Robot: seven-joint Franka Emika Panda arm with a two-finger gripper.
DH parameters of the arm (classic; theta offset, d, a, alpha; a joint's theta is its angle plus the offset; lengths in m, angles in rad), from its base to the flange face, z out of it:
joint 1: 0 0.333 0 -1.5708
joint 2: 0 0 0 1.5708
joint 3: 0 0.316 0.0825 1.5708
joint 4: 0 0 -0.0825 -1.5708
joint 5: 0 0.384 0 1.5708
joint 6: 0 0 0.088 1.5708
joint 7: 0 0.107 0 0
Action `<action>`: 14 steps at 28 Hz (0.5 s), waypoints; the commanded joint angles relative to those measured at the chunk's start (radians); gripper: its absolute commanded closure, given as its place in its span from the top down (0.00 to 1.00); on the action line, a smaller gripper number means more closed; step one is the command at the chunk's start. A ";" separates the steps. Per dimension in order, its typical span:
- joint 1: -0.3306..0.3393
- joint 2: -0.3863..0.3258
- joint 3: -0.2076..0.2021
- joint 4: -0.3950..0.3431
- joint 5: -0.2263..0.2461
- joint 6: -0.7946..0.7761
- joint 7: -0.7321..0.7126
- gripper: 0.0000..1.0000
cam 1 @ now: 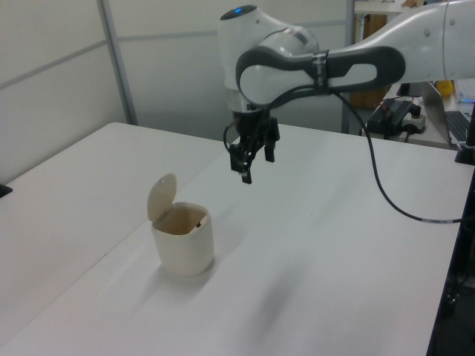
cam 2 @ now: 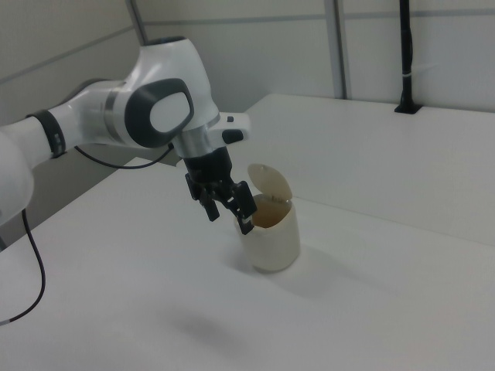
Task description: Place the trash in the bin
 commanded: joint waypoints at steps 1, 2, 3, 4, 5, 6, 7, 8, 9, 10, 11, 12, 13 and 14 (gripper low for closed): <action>-0.015 -0.051 -0.022 -0.021 0.000 -0.031 -0.019 1.00; -0.017 -0.058 -0.023 -0.021 0.000 -0.040 -0.021 1.00; -0.018 -0.064 -0.025 -0.023 0.000 -0.048 -0.022 1.00; -0.023 -0.067 -0.028 -0.021 0.000 -0.053 -0.021 1.00; -0.027 -0.067 -0.032 -0.021 0.003 -0.051 -0.021 1.00; -0.030 -0.067 -0.034 -0.021 0.009 -0.050 -0.021 1.00; -0.032 -0.065 -0.035 -0.020 0.022 -0.041 -0.021 1.00; -0.032 -0.062 -0.037 -0.020 0.034 -0.038 -0.022 1.00; -0.033 -0.058 -0.037 -0.020 0.046 -0.034 -0.022 1.00; -0.033 -0.058 -0.037 -0.020 0.055 -0.025 -0.022 1.00; -0.036 -0.058 -0.038 -0.020 0.065 -0.013 -0.022 1.00; -0.046 -0.058 -0.037 -0.021 0.078 0.007 -0.022 1.00; -0.050 -0.056 -0.037 -0.021 0.086 0.012 -0.022 1.00; -0.055 -0.055 -0.037 -0.021 0.094 0.013 -0.022 1.00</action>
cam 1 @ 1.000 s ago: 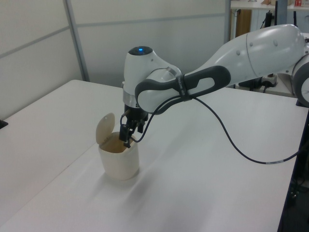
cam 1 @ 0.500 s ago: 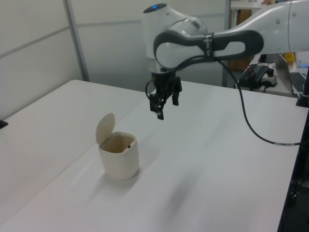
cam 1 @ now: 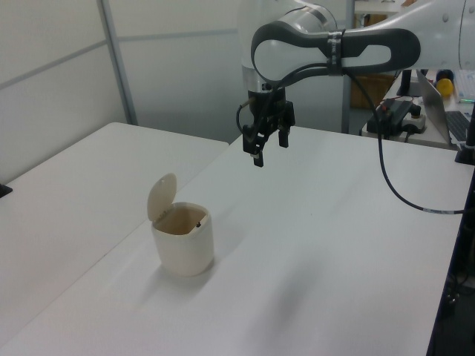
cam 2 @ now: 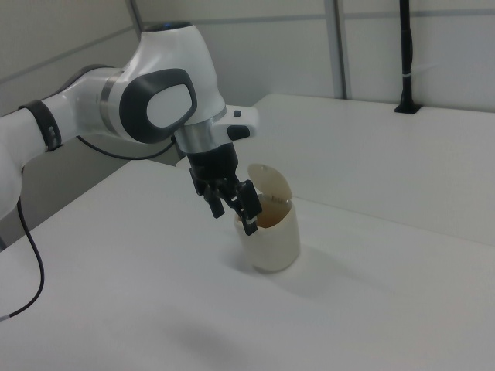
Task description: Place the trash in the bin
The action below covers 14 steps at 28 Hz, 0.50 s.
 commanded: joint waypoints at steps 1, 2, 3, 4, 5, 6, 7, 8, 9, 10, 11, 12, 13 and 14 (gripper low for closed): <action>-0.022 -0.009 -0.006 -0.020 0.060 0.041 -0.020 1.00; -0.022 -0.009 -0.006 -0.019 0.069 0.041 -0.021 1.00; -0.022 -0.010 -0.006 -0.019 0.077 0.041 -0.023 1.00; -0.022 -0.012 -0.006 -0.019 0.086 0.040 -0.040 1.00; -0.022 -0.012 -0.006 -0.020 0.086 0.038 -0.049 1.00; -0.020 -0.013 -0.005 -0.020 0.086 0.035 -0.058 1.00; -0.020 -0.013 -0.003 -0.020 0.086 0.032 -0.067 1.00; -0.019 -0.013 -0.001 -0.020 0.086 0.029 -0.080 1.00; -0.019 -0.015 0.002 -0.022 0.080 0.029 -0.113 1.00; -0.017 -0.015 0.002 -0.022 0.079 0.029 -0.135 1.00; -0.017 -0.015 0.002 -0.022 0.077 0.027 -0.153 1.00; -0.017 -0.015 0.002 -0.022 0.077 0.027 -0.162 1.00; -0.017 -0.017 0.002 -0.020 0.076 0.027 -0.165 1.00; -0.017 -0.018 0.002 -0.020 0.076 0.027 -0.164 1.00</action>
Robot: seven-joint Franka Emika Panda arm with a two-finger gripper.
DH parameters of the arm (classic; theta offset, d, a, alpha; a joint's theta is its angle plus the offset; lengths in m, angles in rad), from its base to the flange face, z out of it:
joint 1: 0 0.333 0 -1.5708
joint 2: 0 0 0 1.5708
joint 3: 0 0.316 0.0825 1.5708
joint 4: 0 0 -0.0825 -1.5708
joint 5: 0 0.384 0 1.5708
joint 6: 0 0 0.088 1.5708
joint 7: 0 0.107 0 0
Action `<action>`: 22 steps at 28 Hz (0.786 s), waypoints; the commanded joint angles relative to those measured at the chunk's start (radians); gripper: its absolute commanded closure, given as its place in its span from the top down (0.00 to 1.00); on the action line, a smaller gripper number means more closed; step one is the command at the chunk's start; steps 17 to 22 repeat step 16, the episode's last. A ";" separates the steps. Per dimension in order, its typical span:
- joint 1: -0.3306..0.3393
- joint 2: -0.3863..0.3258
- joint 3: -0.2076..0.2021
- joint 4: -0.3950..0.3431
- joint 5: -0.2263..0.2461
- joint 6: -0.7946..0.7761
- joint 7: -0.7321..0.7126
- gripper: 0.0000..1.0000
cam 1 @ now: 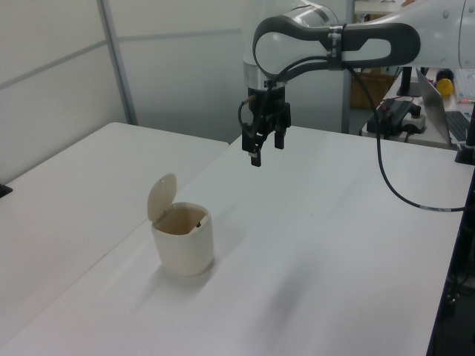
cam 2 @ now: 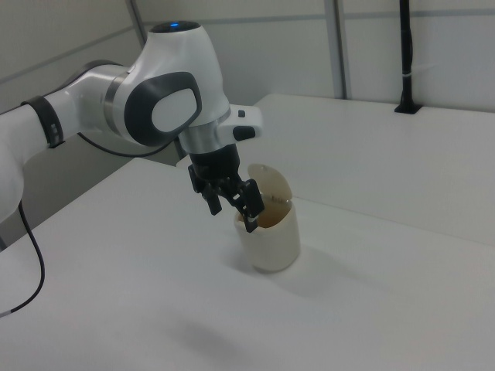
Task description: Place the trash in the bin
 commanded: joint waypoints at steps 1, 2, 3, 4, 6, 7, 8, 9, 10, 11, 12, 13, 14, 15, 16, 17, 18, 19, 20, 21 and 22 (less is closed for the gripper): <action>0.003 -0.022 0.002 -0.020 0.014 0.011 -0.058 1.00; 0.004 -0.023 0.003 -0.020 0.014 0.008 -0.058 1.00; 0.006 -0.025 0.003 -0.020 0.014 0.006 -0.058 1.00; 0.006 -0.025 0.005 -0.020 0.014 0.003 -0.056 1.00; 0.009 -0.026 0.008 -0.020 0.014 -0.012 -0.055 1.00; 0.009 -0.028 0.008 -0.020 0.014 -0.015 -0.055 1.00; 0.009 -0.028 0.008 -0.018 0.014 -0.018 -0.053 1.00; 0.011 -0.028 0.008 -0.018 0.014 -0.018 -0.050 1.00; 0.015 -0.028 0.009 -0.018 0.014 -0.025 -0.042 1.00; 0.020 -0.028 0.009 -0.018 0.014 -0.029 -0.041 1.00; 0.021 -0.028 0.008 -0.018 0.014 -0.031 -0.038 1.00; 0.023 -0.028 0.008 -0.018 0.014 -0.031 -0.038 1.00; 0.023 -0.028 0.008 -0.018 0.014 -0.031 -0.036 1.00; 0.023 -0.028 0.008 -0.018 0.014 -0.031 -0.038 1.00; 0.023 -0.028 0.008 -0.018 0.014 -0.031 -0.038 1.00; 0.023 -0.028 0.008 -0.018 0.014 -0.031 -0.038 1.00; 0.023 -0.028 0.008 -0.018 0.014 -0.031 -0.038 1.00; 0.023 -0.028 0.008 -0.018 0.014 -0.031 -0.038 1.00; 0.023 -0.028 0.008 -0.018 0.014 -0.031 -0.038 1.00; 0.023 -0.028 0.008 -0.018 0.014 -0.031 -0.038 1.00; 0.023 -0.028 0.008 -0.018 0.014 -0.031 -0.038 1.00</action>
